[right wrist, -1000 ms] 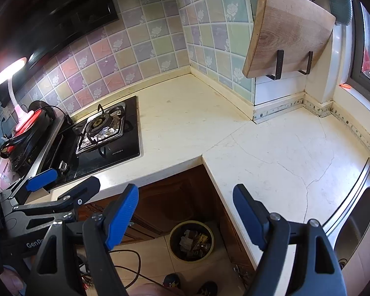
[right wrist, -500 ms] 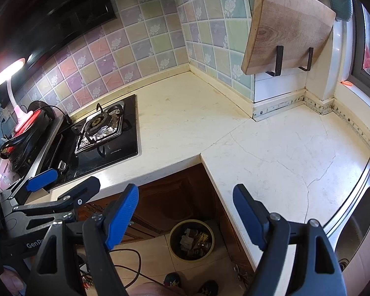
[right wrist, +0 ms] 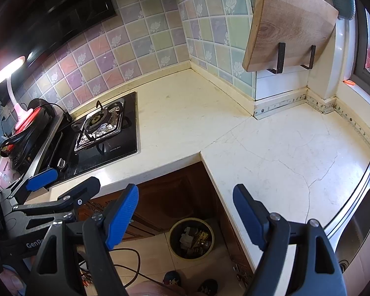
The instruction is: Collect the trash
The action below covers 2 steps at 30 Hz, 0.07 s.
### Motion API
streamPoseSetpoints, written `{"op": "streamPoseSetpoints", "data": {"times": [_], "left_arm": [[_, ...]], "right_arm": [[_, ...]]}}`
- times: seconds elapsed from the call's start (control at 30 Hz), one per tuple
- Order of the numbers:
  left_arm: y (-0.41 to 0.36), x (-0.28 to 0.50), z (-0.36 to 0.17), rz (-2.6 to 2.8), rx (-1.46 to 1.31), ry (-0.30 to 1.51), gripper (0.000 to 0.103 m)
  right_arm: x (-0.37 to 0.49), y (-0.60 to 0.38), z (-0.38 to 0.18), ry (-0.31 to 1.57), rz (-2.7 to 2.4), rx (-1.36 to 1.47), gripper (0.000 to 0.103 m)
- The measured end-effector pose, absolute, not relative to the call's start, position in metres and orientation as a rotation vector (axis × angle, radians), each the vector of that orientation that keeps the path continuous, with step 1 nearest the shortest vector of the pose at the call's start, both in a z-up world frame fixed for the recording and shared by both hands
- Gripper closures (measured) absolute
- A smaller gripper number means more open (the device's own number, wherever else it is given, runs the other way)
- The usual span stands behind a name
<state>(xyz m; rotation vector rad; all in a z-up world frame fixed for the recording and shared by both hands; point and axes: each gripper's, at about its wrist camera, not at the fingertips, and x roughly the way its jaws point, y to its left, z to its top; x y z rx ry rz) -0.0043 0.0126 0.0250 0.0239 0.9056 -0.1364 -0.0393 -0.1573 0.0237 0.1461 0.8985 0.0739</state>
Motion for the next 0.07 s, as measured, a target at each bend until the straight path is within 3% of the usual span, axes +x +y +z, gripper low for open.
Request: {"op": "streamPoseSetpoints", "data": {"times": [0.07], "left_arm": [[0.0124,-0.0037,0.0246,-0.139,0.025,0.908,0.005]], "right_arm": [[-0.0382,-0.1587,0.024,0.901,0.072,0.147,0.023]]}}
